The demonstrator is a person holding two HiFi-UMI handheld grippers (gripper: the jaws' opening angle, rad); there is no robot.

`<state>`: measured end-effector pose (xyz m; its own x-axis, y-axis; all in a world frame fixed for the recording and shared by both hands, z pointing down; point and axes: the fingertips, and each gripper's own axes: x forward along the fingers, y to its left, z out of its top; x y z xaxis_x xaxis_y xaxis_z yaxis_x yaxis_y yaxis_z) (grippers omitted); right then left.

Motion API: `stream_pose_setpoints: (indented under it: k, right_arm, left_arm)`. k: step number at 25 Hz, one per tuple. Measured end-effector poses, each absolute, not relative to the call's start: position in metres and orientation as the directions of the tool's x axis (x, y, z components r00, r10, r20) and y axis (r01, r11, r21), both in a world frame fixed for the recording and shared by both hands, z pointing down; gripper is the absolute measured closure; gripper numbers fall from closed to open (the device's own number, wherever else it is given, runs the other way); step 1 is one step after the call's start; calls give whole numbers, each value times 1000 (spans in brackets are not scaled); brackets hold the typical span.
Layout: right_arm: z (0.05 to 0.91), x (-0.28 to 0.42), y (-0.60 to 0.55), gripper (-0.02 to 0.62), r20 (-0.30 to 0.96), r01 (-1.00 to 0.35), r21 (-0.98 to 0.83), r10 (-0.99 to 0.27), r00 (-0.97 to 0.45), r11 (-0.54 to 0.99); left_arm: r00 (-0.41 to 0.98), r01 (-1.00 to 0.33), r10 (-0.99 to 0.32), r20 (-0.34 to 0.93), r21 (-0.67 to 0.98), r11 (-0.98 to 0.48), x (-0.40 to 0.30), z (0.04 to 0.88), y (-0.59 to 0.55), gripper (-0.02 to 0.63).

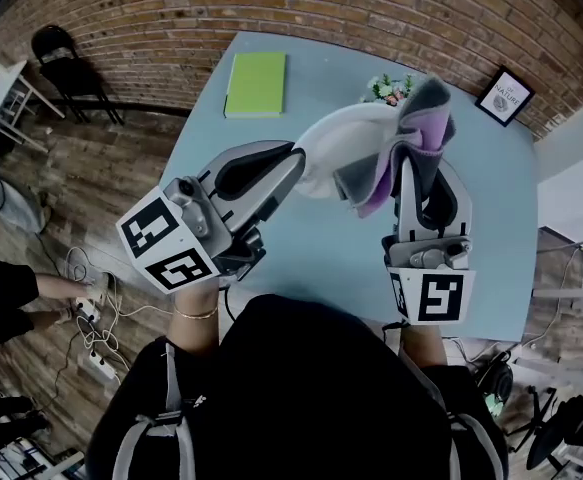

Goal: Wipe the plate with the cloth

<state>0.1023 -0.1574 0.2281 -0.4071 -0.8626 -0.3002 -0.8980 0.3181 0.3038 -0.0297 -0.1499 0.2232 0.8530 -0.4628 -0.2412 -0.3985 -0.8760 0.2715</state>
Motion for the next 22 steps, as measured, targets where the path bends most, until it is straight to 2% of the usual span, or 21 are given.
stream_pose_setpoints:
  k: [6, 12, 22]
  right_arm:
    - [228, 105, -153, 534, -307, -899, 287, -857, -414, 331]
    - [205, 82, -124, 534, -402, -856, 293, -758, -514, 425]
    - [200, 33, -109, 534, -405, -775, 318, -661, -631, 545]
  left_arm:
    - [848, -416, -478, -226, 272, -867, -29, 228, -153, 586]
    - [841, -427, -492, -226, 282, -859, -32, 230, -155, 586]
    - [817, -465, -525, -239, 264, -845, -43, 224, -154, 586]
